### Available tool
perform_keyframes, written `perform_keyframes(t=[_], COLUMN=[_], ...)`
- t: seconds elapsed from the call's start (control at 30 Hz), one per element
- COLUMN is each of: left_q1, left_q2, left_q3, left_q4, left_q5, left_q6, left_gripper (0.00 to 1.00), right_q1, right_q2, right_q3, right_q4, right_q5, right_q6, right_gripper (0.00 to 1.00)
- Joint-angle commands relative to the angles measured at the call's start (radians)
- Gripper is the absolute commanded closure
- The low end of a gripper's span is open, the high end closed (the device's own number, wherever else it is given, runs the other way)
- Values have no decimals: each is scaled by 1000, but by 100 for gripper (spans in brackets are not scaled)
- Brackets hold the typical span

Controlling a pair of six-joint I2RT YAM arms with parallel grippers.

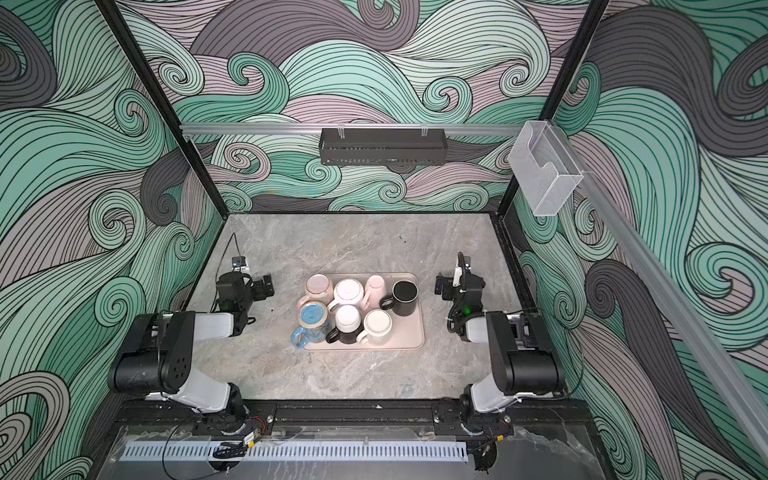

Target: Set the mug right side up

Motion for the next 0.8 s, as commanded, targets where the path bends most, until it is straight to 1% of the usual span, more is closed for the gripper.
perform_keyframes(t=[0.0,0.77], left_q1=[-4,-3], left_q2=[-11,-11], left_q3=[26,26], left_q4=[-6,-6], left_q5=[14,15], left_q6=[6,5], left_gripper=[1,1], right_q1=[-4,-5], right_q2=[-14,-8], right_q3=[0,9], right_q4=[24,9], right_q5=[-11,-13], right_q6=[-16,-13], right_gripper=[0,0])
